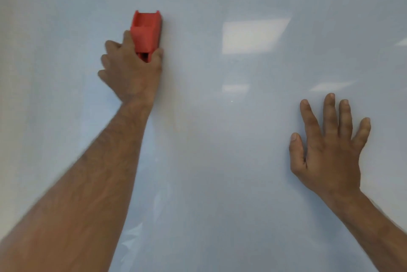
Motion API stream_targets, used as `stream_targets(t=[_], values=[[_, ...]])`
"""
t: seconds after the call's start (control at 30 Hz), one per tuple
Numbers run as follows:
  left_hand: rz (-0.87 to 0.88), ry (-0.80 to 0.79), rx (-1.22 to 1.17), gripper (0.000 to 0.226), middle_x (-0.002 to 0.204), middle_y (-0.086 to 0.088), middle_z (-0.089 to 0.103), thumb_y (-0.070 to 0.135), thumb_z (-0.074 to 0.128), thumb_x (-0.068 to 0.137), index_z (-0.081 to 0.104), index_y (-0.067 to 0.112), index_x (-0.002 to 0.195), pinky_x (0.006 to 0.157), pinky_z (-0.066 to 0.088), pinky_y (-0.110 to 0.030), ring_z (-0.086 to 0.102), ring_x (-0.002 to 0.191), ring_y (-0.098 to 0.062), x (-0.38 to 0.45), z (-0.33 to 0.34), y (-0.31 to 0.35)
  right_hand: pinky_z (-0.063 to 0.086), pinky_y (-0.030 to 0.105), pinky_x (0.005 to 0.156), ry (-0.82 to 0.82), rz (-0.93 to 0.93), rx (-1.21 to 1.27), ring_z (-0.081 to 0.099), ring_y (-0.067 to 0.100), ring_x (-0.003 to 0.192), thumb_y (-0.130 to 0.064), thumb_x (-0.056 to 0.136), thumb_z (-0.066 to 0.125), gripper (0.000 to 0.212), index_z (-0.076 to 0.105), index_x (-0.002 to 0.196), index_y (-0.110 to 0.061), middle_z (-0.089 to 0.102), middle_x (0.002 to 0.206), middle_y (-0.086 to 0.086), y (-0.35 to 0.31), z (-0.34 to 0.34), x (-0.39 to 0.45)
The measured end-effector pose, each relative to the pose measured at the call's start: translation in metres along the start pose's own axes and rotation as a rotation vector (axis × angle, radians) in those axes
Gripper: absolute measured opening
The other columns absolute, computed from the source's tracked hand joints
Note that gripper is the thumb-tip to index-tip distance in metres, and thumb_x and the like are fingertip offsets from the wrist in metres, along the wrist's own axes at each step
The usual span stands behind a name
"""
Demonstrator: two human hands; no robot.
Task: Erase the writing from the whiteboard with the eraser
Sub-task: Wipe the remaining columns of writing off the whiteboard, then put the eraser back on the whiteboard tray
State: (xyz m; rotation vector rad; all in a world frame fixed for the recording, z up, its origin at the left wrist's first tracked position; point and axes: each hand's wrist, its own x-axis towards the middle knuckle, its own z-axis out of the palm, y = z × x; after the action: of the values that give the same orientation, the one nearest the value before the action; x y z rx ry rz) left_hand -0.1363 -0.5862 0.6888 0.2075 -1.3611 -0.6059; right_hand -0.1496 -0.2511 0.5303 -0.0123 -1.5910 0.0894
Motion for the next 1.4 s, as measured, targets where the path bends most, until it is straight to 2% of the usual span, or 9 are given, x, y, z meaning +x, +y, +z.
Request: stream_targets(t=[0.27, 0.63, 0.83, 0.97, 1.03, 1.1, 1.17, 1.23, 1.4], values=[[0.327, -0.107, -0.066, 0.076, 0.123, -0.003, 0.051, 0.064, 0.058, 0.085, 0.041, 0.027, 0.149, 0.085, 0.031, -0.037, 0.049, 0.108, -0.025, -0.062, 0.021, 0.087, 0.014, 0.076, 0.119, 0.010, -0.018, -0.011, 0.023, 0.048, 0.155, -0.042, 0.097, 0.033, 0.069, 0.037, 0.160, -0.016, 0.025, 0.168, 0.025, 0.002, 0.000, 0.000], [0.685, -0.181, -0.115, 0.071, 0.110, -0.007, 0.061, 0.054, 0.070, 0.081, 0.056, 0.021, 0.142, 0.075, 0.034, -0.040, 0.053, 0.092, -0.031, -0.120, 0.003, 0.063, 0.011, 0.073, 0.121, -0.015, -0.021, 0.092, 0.020, 0.043, 0.157, -0.045, 0.097, 0.036, 0.068, 0.037, 0.160, -0.019, 0.024, 0.170, 0.020, 0.004, -0.003, 0.000], [0.782, -0.211, -0.152, 0.069, 0.102, -0.006, 0.064, 0.051, 0.075, 0.076, 0.063, 0.019, 0.136, 0.071, 0.033, -0.039, 0.054, 0.082, -0.030, -0.161, -0.014, 0.034, -0.002, 0.058, 0.129, -0.011, 0.091, 0.634, 0.027, 0.030, 0.157, -0.028, 0.096, 0.044, 0.067, 0.035, 0.158, -0.004, 0.040, 0.163, 0.011, 0.010, -0.019, -0.009], [0.838, -0.303, -0.238, 0.068, 0.097, -0.006, 0.064, 0.052, 0.077, 0.074, 0.066, 0.017, 0.132, 0.069, 0.036, -0.040, 0.054, 0.078, -0.029, -0.187, -0.028, 0.017, 0.022, 0.066, 0.124, 0.013, 0.120, 0.846, 0.054, 0.019, 0.137, -0.019, 0.098, 0.050, 0.051, 0.051, 0.144, 0.002, 0.058, 0.145, 0.009, 0.014, -0.041, -0.037], [0.866, -0.385, -0.299, 0.069, 0.096, -0.006, 0.064, 0.053, 0.077, 0.074, 0.066, 0.016, 0.131, 0.069, 0.038, -0.041, 0.054, 0.077, -0.027, -0.205, -0.037, 0.007, 0.039, 0.064, 0.116, -0.046, 0.067, 0.869, 0.062, 0.021, 0.128, -0.028, 0.095, 0.054, 0.054, 0.056, 0.139, 0.002, 0.062, 0.139, 0.006, 0.016, -0.053, -0.059], [0.888, -0.472, -0.325, 0.070, 0.097, -0.004, 0.065, 0.055, 0.076, 0.075, 0.066, 0.015, 0.132, 0.069, 0.037, -0.040, 0.053, 0.077, -0.025, -0.230, -0.047, -0.004, 0.046, 0.050, 0.114, -0.160, -0.039, 0.856, 0.061, 0.025, 0.131, -0.034, 0.089, 0.063, 0.063, 0.055, 0.142, 0.000, 0.061, 0.142, 0.009, 0.018, -0.065, -0.084], [0.902, -0.545, -0.335, 0.070, 0.099, -0.002, 0.065, 0.055, 0.075, 0.076, 0.064, 0.015, 0.133, 0.070, 0.036, -0.038, 0.052, 0.078, -0.023, -0.260, -0.057, -0.015, 0.043, 0.038, 0.116, -0.291, -0.187, 0.822, 0.053, 0.025, 0.140, -0.036, 0.083, 0.071, 0.074, 0.047, 0.147, -0.007, 0.053, 0.152, 0.010, 0.018, -0.075, -0.109], [0.894, -0.610, -0.370, 0.069, 0.099, -0.001, 0.064, 0.055, 0.074, 0.078, 0.064, 0.016, 0.134, 0.070, 0.036, -0.038, 0.051, 0.078, -0.022, -0.294, -0.067, -0.025, 0.040, 0.038, 0.117, -0.409, -0.264, 0.776, 0.045, 0.024, 0.147, -0.038, 0.081, 0.075, 0.081, 0.044, 0.152, -0.015, 0.045, 0.160, 0.007, 0.020, -0.082, -0.135], [0.808, -0.791, -0.450, 0.065, 0.104, 0.005, 0.062, 0.056, 0.069, 0.081, 0.062, 0.019, 0.135, 0.071, 0.036, -0.037, 0.049, 0.078, -0.018, -0.380, -0.098, -0.050, 0.052, 0.032, 0.101, -0.655, -0.226, 0.725, 0.057, 0.009, 0.126, -0.043, 0.085, 0.073, 0.074, 0.045, 0.151, -0.023, 0.056, 0.141, -0.017, 0.033, -0.101, -0.201]])
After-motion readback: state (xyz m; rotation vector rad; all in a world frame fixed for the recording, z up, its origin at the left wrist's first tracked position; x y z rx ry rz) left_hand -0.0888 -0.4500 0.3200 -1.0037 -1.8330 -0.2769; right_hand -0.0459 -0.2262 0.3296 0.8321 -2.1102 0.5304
